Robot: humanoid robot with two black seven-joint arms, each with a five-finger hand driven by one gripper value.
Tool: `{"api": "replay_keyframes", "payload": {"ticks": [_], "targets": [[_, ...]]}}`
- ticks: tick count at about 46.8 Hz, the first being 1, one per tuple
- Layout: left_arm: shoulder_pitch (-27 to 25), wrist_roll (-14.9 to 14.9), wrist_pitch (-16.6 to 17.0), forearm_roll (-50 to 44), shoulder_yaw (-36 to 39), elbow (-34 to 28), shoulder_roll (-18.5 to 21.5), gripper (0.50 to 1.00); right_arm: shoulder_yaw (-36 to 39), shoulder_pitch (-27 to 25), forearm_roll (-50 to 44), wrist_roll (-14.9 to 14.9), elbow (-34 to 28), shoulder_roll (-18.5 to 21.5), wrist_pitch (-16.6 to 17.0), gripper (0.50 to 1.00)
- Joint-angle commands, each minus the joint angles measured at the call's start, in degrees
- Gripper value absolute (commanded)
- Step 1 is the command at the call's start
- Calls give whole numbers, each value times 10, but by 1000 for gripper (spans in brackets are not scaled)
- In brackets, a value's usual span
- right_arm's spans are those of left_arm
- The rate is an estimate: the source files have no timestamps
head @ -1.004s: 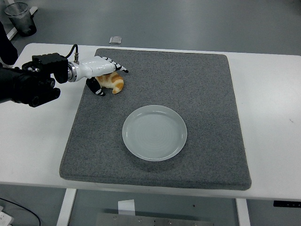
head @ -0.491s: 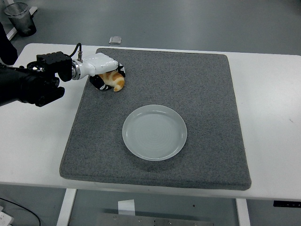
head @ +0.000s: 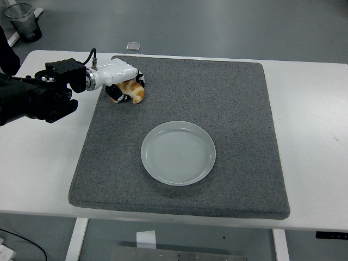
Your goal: Place the bread on the plate
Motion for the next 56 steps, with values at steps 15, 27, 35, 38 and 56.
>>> {"api": "replay_keyframes", "payload": {"ticks": [15,27,35,38,56], "targets": [[-2,-1,-1,-2,-4,6,-3,500,0,0,0,0,0,0,0,932],[-29,-1,-2,-7,-29,-5,-4,500,0,0,0,0,0,0,0,932],[-76,-1,-4,-16,-39,-40,11,500,0,0,0,0,0,0,0,932],[-97,-1,-5,-22,-39,-52,20,500,0,0,0,0,0,0,0,932],[-194,-6,-4,-32,-37,-168,65,500,0,0,0,1,0,0,0,932]]}}
